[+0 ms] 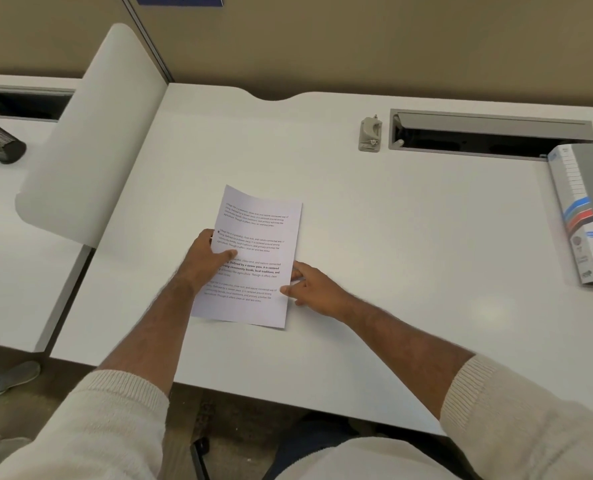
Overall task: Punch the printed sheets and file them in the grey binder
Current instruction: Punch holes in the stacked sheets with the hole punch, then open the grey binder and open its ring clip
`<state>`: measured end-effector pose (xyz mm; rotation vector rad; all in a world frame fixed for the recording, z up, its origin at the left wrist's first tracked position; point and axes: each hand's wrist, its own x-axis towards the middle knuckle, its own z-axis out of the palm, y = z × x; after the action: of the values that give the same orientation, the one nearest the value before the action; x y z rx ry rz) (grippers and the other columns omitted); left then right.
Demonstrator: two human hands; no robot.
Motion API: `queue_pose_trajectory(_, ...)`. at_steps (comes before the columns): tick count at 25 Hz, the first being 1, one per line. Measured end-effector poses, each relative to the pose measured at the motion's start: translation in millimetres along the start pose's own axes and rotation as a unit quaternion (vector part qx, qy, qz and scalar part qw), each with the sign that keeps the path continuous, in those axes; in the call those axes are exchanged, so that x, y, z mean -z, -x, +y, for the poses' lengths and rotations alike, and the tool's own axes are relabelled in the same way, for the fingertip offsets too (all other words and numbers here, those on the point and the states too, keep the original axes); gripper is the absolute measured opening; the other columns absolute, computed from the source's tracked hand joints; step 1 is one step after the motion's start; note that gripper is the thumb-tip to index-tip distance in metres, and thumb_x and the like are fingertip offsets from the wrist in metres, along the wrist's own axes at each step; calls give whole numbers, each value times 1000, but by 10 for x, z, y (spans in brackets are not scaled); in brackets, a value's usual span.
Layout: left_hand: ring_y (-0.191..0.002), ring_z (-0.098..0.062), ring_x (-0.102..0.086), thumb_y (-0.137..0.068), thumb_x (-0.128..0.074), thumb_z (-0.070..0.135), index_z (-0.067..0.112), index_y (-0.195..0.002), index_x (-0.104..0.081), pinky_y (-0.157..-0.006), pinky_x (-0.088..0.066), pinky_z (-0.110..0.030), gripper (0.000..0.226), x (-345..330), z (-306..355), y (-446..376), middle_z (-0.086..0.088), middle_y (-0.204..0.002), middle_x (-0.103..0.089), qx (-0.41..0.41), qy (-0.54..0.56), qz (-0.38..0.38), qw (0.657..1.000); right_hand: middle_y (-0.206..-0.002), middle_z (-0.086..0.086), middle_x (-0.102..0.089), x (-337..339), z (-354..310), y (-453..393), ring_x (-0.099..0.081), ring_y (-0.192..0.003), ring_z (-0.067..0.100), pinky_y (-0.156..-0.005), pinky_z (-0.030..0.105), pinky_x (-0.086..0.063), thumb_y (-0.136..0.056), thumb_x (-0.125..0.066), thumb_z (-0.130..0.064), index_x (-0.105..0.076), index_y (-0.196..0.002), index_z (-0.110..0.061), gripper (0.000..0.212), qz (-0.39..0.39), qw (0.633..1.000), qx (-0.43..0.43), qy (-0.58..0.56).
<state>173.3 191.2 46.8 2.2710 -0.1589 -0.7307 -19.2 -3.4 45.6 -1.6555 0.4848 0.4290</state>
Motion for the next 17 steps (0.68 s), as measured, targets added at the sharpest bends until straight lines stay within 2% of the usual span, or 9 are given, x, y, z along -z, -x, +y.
queue_pose_trajectory(3,-108,-23,-63,-91,-82,17,13,-146,-46,-92,-51,-36,66,-25,-34,-49,-1,-124,-63,12,-4,13,1000,-120,-9,-66,25,38,-29,-64,-84,4,-78,25,-52,-98,-65,-20,-57,-138,-23,41,-12,999,20,40)
queue_pose_trajectory(6,-114,-24,-61,-90,-82,14,13,-154,-40,-98,-50,-37,76,-41,-68,-76,-1,-131,-59,22,-12,27,999,-128,-8,-65,64,54,-22,-66,-89,7,-84,24,-52,-97,-66,-22,-56,-138,-22,42,-34,997,30,66)
queue_pose_trajectory(8,-131,-30,-57,-91,-82,19,10,-158,-37,-111,-47,-44,81,-60,-90,-91,-7,-148,-54,19,-34,65,997,-138,-5,-57,93,75,6,-64,-100,11,-94,29,-51,-98,-66,-28,-52,-141,-25,46,-46,995,27,87)
queue_pose_trajectory(10,-147,-37,-44,-93,-80,26,8,-160,-35,-122,-37,-50,83,-119,-89,-57,-13,-161,-42,13,-80,101,992,-145,1,-46,133,108,62,-58,-118,16,-101,30,-47,-99,-66,-33,-44,-146,-21,54,-41,994,8,105)
queue_pose_trajectory(14,-150,-40,-36,-98,-72,29,6,-159,-37,-123,-30,-54,74,-371,23,154,-14,-165,-38,-44,-172,122,977,-154,0,-37,268,232,163,-48,-137,16,-109,28,-41,-101,-61,-39,-31,-159,-16,69,13,988,-3,153)
queue_pose_trajectory(17,-155,-37,-31,-101,-67,33,6,-160,-37,-127,-22,-49,72,-668,132,256,-15,-168,-36,-97,-215,86,968,-159,-2,-36,437,348,241,-39,-145,19,-119,35,-35,-103,-56,-44,-36,-157,-18,64,62,980,11,191)
